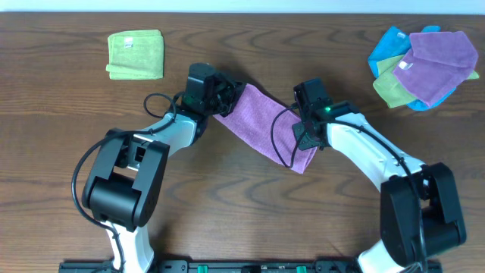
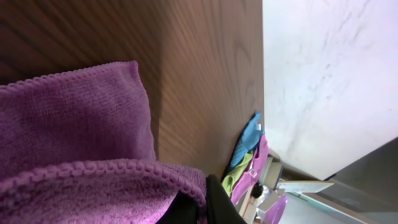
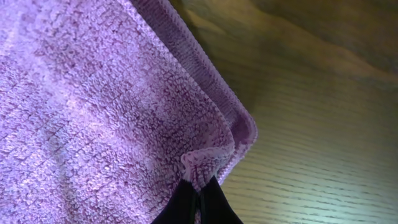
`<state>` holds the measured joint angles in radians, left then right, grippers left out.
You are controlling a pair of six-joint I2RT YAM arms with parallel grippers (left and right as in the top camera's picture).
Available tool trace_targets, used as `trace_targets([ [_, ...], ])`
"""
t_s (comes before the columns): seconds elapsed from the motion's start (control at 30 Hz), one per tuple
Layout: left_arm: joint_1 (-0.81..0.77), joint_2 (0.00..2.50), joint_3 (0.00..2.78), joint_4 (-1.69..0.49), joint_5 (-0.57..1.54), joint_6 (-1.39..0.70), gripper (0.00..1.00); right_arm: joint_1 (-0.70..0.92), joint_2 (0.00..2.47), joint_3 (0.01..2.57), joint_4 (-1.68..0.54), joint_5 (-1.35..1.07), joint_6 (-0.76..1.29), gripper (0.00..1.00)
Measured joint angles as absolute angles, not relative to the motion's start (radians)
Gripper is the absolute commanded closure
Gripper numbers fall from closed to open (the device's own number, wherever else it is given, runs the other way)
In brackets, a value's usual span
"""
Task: Fold the cloth
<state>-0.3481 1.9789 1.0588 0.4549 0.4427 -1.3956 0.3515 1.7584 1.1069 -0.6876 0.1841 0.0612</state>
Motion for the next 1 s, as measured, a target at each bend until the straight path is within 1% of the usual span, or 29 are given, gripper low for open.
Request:
trace_targets([
  [0.2, -0.348, 1.979, 1.06, 0.375, 0.433, -1.383, 0.93, 0.347, 1.758, 1.107, -0.696, 0.208, 0.068, 0.98],
  [0.43, -0.348, 1.979, 1.06, 0.367, 0.41, -1.36, 0.93, 0.318, 1.758, 1.107, -0.69, 0.231, 0.067, 0.98],
  [0.67, -0.348, 1.979, 1.06, 0.348, 0.399, -1.349, 0.92, 0.318, 1.758, 1.107, -0.633, 0.239, 0.063, 0.98],
  [1.0, -0.358, 1.99, 1.06, 0.339, 0.385, -1.334, 0.9, 0.31, 1.758, 1.106, -0.635, 0.24, 0.06, 0.99],
])
